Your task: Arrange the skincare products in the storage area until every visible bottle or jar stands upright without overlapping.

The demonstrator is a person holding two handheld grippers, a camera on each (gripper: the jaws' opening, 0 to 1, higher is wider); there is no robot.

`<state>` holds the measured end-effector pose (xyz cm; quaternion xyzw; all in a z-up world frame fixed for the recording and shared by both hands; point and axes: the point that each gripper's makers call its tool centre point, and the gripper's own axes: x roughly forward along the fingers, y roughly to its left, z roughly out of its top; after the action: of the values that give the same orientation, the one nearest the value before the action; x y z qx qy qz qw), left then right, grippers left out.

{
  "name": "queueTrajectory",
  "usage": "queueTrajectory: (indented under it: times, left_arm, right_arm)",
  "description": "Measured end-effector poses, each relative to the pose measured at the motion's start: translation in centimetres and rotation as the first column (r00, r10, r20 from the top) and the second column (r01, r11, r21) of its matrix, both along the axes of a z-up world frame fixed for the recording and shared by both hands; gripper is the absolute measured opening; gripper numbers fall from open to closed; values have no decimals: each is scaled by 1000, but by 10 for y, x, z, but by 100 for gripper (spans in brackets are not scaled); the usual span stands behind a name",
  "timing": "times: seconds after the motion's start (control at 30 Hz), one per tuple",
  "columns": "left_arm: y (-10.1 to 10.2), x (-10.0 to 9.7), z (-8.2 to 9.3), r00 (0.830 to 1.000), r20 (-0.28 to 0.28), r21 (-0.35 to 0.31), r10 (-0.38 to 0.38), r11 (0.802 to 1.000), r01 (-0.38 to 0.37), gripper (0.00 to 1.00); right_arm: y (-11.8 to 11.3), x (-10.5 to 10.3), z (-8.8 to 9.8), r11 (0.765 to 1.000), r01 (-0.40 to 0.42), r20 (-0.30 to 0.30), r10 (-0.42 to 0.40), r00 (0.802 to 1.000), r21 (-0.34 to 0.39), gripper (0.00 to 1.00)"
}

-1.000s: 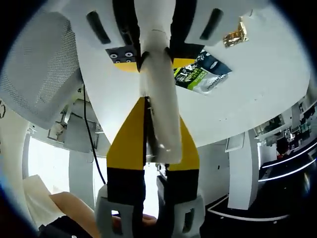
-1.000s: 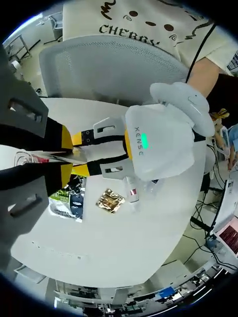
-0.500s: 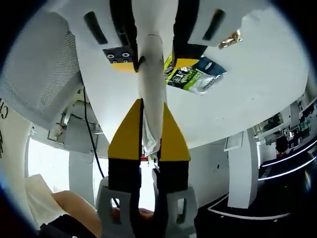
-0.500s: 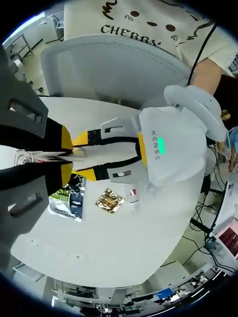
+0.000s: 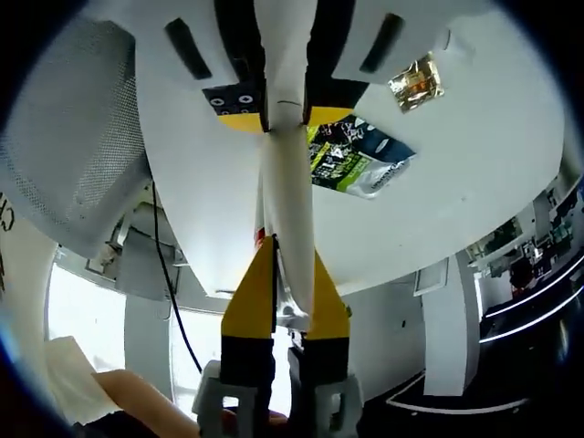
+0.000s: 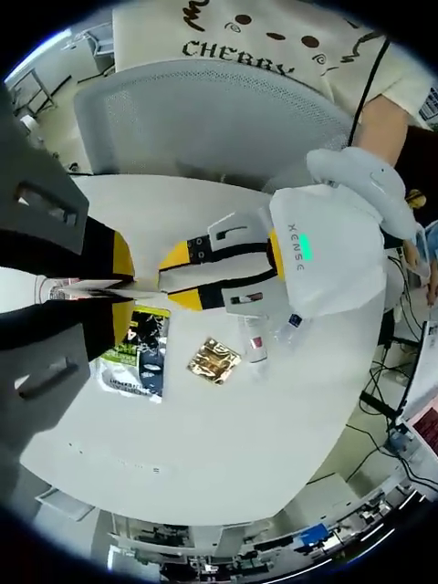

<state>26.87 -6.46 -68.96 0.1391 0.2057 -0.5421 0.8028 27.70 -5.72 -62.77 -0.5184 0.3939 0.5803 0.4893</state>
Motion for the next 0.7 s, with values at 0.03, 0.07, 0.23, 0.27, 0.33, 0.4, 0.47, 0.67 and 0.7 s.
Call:
queueTrajectory:
  times: [0.03, 0.07, 0.23, 0.27, 0.33, 0.4, 0.47, 0.67, 0.7]
  left_arm:
    - [0, 1, 0, 1000, -1, 0, 1, 1000, -1, 11]
    - [-1, 2, 0, 1000, -1, 1, 5, 1000, -5, 11]
    - [-4, 5, 0, 1000, 0, 1, 12, 1000, -12, 10]
    - [-4, 6, 0, 1000, 0, 1, 15, 1000, -15, 10]
    - [-4, 8, 0, 1000, -5, -2, 22, 1000, -22, 9]
    - [-4, 8, -1, 1000, -7, -3, 23, 1000, -23, 9]
    - [-4, 8, 0, 1000, -10, -4, 23, 1000, -23, 9]
    - [-4, 9, -1, 1000, -10, -2, 23, 1000, -23, 10]
    - [-4, 9, -1, 1000, -9, -1, 24, 1000, -24, 10]
  right_arm:
    - [0, 1, 0, 1000, 3, -1, -3, 1000, 2, 6]
    - [-1, 1, 0, 1000, 7, -3, -7, 1000, 3, 6]
    - [-3, 6, 0, 999, 37, -11, -37, 999, 11, 6]
    - [-3, 7, 0, 999, 40, -10, -40, 999, 12, 6]
    - [-5, 8, 0, 999, 47, -7, -47, 999, 9, 6]
    - [-5, 10, 0, 998, 54, -11, -54, 998, 10, 6]
    - [-5, 10, 0, 998, 62, -17, -62, 998, 12, 6]
    - [-5, 8, -1, 998, 54, -22, -54, 998, 15, 8]
    - [-5, 9, -1, 999, 50, -21, -50, 999, 17, 8]
